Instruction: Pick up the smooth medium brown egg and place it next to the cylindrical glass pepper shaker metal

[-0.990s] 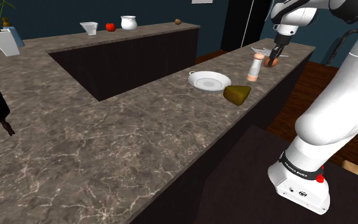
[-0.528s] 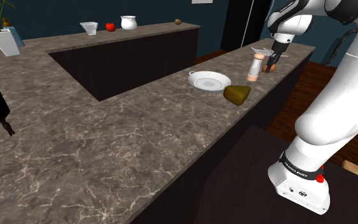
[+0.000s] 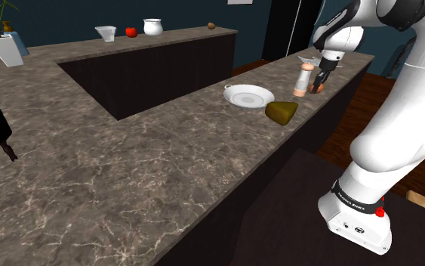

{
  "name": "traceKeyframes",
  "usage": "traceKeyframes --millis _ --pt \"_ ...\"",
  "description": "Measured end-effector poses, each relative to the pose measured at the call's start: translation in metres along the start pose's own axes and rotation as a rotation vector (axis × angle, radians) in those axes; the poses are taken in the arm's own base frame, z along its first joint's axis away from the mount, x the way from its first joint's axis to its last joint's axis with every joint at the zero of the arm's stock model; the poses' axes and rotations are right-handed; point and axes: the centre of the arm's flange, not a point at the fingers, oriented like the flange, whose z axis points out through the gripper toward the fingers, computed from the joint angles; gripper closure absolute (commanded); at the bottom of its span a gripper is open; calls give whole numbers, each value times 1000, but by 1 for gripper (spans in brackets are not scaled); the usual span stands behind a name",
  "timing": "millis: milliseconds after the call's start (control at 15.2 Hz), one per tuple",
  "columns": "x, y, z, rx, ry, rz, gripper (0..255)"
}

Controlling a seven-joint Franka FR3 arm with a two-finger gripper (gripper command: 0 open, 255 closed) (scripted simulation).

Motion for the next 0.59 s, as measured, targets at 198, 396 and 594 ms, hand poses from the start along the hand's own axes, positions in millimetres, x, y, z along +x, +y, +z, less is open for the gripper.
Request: traceKeyframes --millis 198,396,594 --pt "-2 1 15 0 0 0 255" --pt "-2 0 31 0 0 0 255" --pt "-3 -1 46 0 0 0 255"
